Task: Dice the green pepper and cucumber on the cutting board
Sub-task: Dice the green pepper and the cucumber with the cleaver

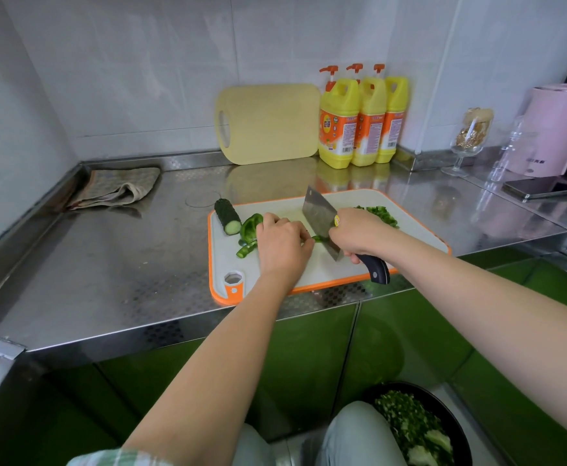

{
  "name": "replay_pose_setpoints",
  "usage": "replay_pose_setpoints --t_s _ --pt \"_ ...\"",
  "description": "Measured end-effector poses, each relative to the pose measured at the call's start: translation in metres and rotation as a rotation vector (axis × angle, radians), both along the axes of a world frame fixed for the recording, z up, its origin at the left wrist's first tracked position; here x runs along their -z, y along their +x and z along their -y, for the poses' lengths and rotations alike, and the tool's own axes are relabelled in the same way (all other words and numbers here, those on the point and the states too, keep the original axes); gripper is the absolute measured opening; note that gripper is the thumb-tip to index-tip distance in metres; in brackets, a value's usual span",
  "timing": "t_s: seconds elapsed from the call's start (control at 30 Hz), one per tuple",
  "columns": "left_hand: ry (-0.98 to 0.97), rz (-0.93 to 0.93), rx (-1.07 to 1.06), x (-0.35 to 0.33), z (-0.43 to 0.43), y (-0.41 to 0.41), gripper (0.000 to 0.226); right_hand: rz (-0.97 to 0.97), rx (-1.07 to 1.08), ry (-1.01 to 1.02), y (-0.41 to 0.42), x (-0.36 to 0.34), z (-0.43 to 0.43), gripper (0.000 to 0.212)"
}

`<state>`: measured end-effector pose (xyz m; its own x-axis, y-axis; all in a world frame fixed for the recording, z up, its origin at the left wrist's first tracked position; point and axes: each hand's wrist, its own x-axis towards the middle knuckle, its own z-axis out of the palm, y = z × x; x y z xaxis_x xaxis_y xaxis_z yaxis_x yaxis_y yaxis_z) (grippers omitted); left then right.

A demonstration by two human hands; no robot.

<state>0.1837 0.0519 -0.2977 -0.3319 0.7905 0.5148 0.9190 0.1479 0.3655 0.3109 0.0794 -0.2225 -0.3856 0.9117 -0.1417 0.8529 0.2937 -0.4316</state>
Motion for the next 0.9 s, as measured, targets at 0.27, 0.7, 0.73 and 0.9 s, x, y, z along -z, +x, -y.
replay_pose_setpoints --t_s 0.27,0.7,0.73,0.9 --pt "-0.005 0.015 -0.005 0.000 0.000 -0.002 0.016 -0.175 -0.004 0.107 0.007 0.007 -0.002 0.011" --pt "0.010 0.044 -0.012 0.001 0.001 -0.002 0.017 -0.126 0.040 0.081 -0.004 0.016 -0.005 0.007" --pt "0.012 0.045 -0.009 0.001 0.000 -0.002 0.016 -0.148 0.037 0.105 -0.002 0.016 -0.006 0.007" --pt "0.001 0.040 -0.011 0.000 -0.001 -0.003 0.015 -0.132 -0.019 0.059 0.003 0.000 0.002 0.009"
